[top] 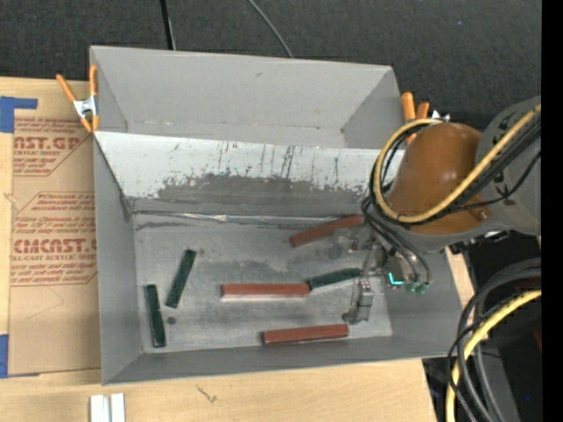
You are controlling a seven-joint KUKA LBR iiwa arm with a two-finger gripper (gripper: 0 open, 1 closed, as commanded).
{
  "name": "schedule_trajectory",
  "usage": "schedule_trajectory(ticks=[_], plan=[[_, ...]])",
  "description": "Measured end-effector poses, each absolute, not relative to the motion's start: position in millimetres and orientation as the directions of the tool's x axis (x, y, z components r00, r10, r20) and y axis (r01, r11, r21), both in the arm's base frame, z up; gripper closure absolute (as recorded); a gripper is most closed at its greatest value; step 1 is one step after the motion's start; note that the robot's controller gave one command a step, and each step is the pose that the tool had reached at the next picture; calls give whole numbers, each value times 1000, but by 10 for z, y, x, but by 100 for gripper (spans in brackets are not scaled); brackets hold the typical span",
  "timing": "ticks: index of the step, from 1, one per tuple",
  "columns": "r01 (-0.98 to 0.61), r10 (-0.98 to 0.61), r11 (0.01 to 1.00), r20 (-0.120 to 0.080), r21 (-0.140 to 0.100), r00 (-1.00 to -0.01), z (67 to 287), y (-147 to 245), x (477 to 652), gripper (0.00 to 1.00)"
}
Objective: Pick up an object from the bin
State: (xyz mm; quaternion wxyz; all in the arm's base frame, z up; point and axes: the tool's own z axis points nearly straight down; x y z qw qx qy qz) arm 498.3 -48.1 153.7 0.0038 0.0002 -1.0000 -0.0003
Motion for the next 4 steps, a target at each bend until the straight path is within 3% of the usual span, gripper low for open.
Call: schedule_trajectory(ticks=[2, 3, 4], plan=[[-58, -58, 998, 0, 0, -998, 1584, -580, 5027, 0], [-208, -208, 978, -10, -4, -978, 1200, -666, 5037, 0], [40, 40, 999, -2, 1, -999, 704, -746, 5528, 100]])
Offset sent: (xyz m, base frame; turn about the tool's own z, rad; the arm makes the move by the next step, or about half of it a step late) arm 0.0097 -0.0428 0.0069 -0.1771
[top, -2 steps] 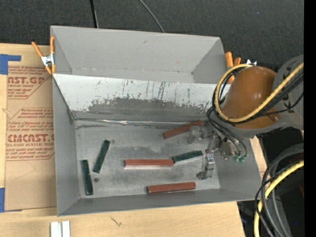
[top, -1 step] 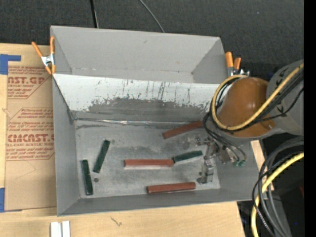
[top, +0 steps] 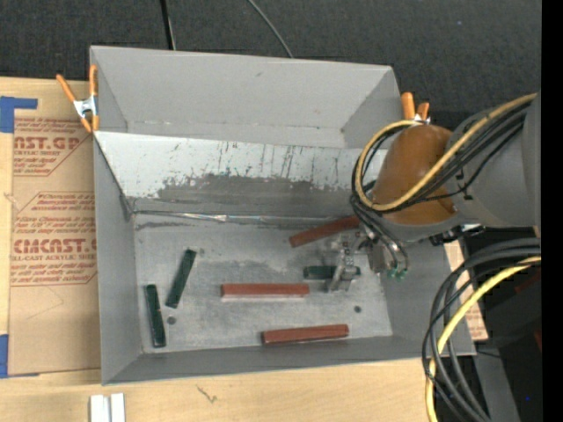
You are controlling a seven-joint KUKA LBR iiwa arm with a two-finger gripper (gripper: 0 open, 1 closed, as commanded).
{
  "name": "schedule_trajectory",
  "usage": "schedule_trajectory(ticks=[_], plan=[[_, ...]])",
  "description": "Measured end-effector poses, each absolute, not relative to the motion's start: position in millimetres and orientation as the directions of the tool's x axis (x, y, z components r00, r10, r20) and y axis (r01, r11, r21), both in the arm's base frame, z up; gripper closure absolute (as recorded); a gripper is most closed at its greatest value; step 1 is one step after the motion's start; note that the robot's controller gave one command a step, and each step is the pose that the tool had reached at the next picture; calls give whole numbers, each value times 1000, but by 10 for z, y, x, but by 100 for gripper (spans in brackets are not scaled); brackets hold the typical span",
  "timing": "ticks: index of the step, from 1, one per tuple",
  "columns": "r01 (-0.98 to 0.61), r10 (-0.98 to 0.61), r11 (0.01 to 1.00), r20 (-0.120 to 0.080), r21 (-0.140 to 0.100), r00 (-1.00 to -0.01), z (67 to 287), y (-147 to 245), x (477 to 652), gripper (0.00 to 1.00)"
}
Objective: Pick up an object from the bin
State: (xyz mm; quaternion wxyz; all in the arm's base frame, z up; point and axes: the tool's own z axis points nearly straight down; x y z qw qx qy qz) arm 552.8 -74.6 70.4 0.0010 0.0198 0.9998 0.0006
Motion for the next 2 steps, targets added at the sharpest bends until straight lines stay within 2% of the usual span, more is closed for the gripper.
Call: schedule_trajectory(ticks=[1, 2], plan=[[40, 40, 999, -2, 1, -999, 704, -746, 5528, 100], [63, 63, 998, -4, 1, -998, 2273, -591, 5466, 100]])
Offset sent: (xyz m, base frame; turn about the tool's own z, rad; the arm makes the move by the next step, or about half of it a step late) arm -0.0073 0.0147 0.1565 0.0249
